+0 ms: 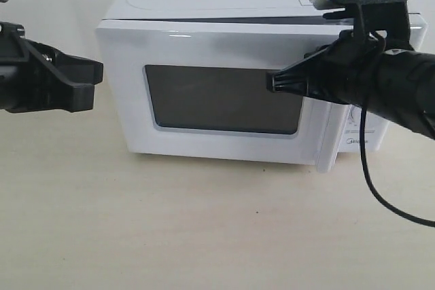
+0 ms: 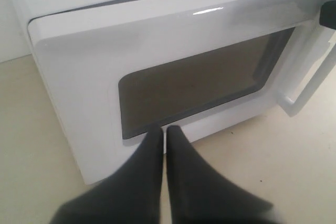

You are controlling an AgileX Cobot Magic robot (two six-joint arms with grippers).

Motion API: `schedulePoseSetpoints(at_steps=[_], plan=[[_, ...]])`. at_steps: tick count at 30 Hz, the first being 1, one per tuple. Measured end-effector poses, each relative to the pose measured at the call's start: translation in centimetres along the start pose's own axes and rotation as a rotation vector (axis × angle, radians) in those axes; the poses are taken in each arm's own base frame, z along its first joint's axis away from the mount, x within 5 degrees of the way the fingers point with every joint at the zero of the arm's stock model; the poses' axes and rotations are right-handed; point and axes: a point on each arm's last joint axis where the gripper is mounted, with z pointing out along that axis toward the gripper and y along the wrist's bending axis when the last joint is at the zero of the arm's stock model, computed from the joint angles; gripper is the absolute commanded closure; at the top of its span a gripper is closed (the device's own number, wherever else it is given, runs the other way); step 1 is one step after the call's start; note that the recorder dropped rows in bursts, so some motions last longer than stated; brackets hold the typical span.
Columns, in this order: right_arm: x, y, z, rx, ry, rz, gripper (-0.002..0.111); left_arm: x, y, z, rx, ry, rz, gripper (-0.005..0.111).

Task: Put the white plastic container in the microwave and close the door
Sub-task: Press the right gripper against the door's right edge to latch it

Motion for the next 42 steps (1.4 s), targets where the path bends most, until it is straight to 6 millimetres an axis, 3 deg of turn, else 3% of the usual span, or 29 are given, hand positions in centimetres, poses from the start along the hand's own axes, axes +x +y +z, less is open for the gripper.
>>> schedulePoseSetpoints(at_steps=[12, 17, 28, 30, 35, 42], plan=[[-0.5, -0.7, 0.1, 0.085, -0.060, 0.001, 0.109, 0.0, 0.0, 0.0, 0.000, 0.000, 0.000, 0.102], [-2.0, -0.2, 1.0, 0.091, -0.096, -0.017, 0.109, 0.0, 0.0, 0.0, 0.000, 0.000, 0.000, 0.102], [-1.2, -0.2, 1.8, 0.122, -0.046, -0.009, 0.109, 0.0, 0.0, 0.0, 0.000, 0.000, 0.000, 0.102], [-1.8, 0.4, 0.6, 0.094, -0.051, -0.010, 0.109, 0.0, 0.0, 0.0, -0.004, -0.003, 0.000, 0.102], [-2.1, 1.7, -4.9, 0.015, -0.104, -0.037, 0.109, 0.0, 0.1, 0.0, -0.006, -0.004, 0.000, 0.102], [-2.1, 1.8, -10.2, -0.123, -0.183, -0.012, 0.109, 0.0, 0.1, 0.0, -0.006, -0.004, 0.000, 0.102]])
